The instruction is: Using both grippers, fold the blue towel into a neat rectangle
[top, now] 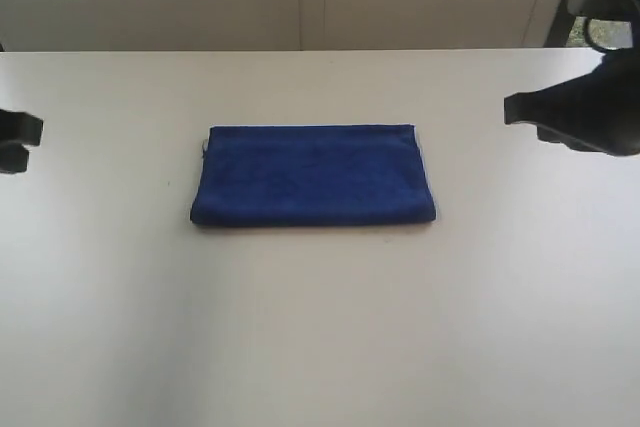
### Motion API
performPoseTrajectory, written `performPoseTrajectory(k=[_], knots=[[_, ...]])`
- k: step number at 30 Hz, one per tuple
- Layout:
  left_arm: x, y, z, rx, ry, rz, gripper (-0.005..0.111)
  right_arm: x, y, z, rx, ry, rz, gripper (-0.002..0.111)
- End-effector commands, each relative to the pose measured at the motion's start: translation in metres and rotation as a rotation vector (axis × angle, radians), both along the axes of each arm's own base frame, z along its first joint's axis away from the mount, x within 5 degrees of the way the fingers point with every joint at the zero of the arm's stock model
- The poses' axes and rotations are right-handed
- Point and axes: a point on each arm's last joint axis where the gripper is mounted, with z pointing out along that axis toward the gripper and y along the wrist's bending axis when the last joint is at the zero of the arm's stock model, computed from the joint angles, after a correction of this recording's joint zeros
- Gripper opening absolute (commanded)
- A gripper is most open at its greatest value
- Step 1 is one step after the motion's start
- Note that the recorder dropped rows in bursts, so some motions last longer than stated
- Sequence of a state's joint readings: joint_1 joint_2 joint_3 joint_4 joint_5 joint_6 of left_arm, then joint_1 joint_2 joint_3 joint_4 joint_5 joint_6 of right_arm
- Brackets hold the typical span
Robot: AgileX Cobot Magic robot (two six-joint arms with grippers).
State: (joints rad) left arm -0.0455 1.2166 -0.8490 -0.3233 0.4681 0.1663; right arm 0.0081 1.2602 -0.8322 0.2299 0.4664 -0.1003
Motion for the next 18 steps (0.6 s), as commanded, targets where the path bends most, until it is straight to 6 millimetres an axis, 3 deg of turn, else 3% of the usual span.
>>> performPoseTrajectory(k=[1, 5, 10, 18], knots=[[-0.044, 0.005, -0.006, -0.004, -0.102, 0.04, 0.0, -0.042, -0.005, 0.009, -0.038, -0.174, -0.019, 0.0], [-0.08, 0.009, -0.013, 0.0, -0.231, 0.073, 0.0, -0.081, -0.006, 0.016, -0.077, -0.324, -0.007, 0.0], [-0.109, 0.013, -0.02, 0.016, -0.375, 0.092, 0.0, -0.122, -0.008, 0.013, -0.107, -0.504, -0.019, 0.0], [-0.117, 0.02, -0.038, 0.04, -0.501, 0.164, 0.0, -0.134, -0.017, -0.008, -0.138, -0.816, -0.13, 0.0]])
